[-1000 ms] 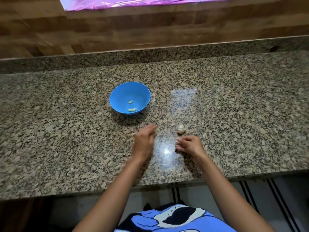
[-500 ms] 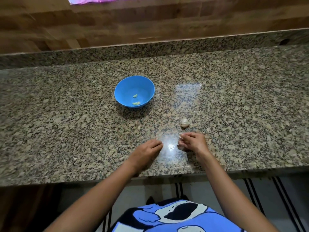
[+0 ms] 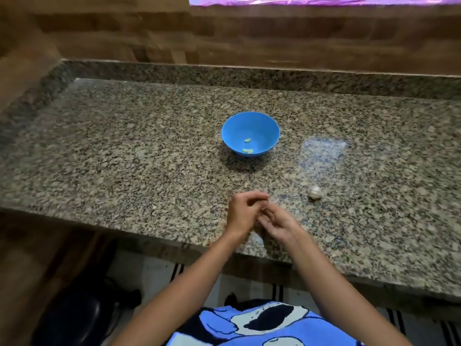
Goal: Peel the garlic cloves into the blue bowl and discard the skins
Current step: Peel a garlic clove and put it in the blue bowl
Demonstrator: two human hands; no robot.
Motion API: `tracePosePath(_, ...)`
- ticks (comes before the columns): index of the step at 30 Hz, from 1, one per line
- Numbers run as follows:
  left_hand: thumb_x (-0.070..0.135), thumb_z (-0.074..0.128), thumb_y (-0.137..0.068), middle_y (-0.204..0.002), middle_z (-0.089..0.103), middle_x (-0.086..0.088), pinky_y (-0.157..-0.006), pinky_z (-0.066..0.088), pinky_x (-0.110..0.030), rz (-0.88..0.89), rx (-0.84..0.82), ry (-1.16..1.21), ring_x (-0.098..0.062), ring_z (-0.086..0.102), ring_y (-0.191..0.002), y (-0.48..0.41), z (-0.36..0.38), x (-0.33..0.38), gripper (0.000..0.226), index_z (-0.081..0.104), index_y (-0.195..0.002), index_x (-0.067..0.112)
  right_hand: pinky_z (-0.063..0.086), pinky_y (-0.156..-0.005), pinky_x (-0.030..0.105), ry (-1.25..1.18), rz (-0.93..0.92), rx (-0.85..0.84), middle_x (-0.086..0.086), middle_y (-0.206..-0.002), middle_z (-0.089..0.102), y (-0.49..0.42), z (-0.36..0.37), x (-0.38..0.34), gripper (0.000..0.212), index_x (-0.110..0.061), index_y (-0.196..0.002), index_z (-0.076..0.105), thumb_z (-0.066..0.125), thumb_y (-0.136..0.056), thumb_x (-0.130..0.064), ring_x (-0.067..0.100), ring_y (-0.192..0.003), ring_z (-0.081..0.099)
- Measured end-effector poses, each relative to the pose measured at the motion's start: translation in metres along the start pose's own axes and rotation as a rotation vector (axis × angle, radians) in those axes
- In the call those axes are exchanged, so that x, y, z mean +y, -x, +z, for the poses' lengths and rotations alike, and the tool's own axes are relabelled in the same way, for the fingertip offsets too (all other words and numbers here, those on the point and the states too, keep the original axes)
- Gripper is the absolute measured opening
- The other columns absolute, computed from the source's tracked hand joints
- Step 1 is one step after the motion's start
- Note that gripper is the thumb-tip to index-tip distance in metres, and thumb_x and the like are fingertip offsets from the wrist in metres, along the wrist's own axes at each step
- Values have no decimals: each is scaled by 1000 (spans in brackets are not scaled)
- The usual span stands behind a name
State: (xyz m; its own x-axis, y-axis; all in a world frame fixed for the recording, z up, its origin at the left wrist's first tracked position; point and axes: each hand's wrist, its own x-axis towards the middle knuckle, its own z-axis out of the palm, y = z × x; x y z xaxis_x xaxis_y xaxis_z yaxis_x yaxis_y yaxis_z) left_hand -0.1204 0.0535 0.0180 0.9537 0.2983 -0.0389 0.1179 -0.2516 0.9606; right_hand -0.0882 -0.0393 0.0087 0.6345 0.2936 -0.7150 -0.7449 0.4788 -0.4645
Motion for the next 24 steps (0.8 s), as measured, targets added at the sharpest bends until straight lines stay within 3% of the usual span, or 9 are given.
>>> tracePosePath(3,-10,57,-82,-102,71,-1,-83,47,-7,177,-80,-213,2,62,-90,7,-1,-4,33,72,-105,8,53,-51,20,-150,69,11,12,-76,57,-3,-1,0,20,1,-80,54,43,-96,-5,13,-46,63)
tracePosePath(5,-12,53,-81,-108,69,-1,-85,41,-1,245,-89,-265,6,55,-96,8,-3,-7,38,70,-109,8,53,-51,23,-219,91,12,13,-78,55,-5,-3,-2,23,2,-80,54,42,-97,-6,15,-44,64)
tracePosePath(8,-5,58,-84,-112,68,-1,-90,48,-12,271,-57,-262,-1,60,-100,8,-7,-11,31,70,-109,11,55,-54,27,-276,118,-15,16,-72,61,-4,-2,-1,22,4,-82,55,42,-97,-4,19,-48,65)
tracePosePath(10,4,65,-85,-104,68,1,-85,52,-21,249,4,-241,-6,63,-94,6,-10,-14,21,72,-103,13,55,-57,28,-281,122,-44,18,-65,65,-4,2,2,19,6,-83,55,42,-96,-1,21,-51,67)
tracePosePath(13,7,64,-87,-100,67,5,-81,55,-23,176,178,-209,-5,63,-90,3,-29,-17,19,69,-103,16,56,-60,32,-178,94,-40,22,-69,65,-2,5,2,15,9,-87,55,44,-94,2,25,-54,68)
tracePosePath(16,11,50,-95,-129,58,1,-90,54,-33,13,382,-355,-21,61,-108,-6,-78,-37,30,58,-123,17,58,-63,33,-33,72,-34,22,-72,68,3,4,-3,11,7,-93,57,47,-93,1,25,-60,70)
tracePosePath(19,33,30,-102,-157,17,-5,-116,21,-42,-295,329,-752,-25,20,-143,-13,-138,-77,50,22,-148,14,58,-63,31,24,62,-34,20,-70,70,3,2,-6,10,5,-93,58,49,-92,-1,24,-63,70)
tracePosePath(22,50,10,-99,-157,-10,-15,-119,0,-45,-485,124,-979,-27,-8,-145,-11,-158,-97,68,-7,-149,7,58,-62,30,33,57,-37,19,-71,70,0,0,-6,11,5,-95,57,49,-93,-2,24,-64,71)
tracePosePath(24,55,2,-96,-154,-19,-16,-116,-8,-42,-438,-3,-1056,-27,-14,-143,-5,-142,-91,73,-13,-147,5,58,-62,29,25,43,-33,19,-73,70,-2,-4,-9,12,6,-96,57,48,-93,-2,24,-66,70)
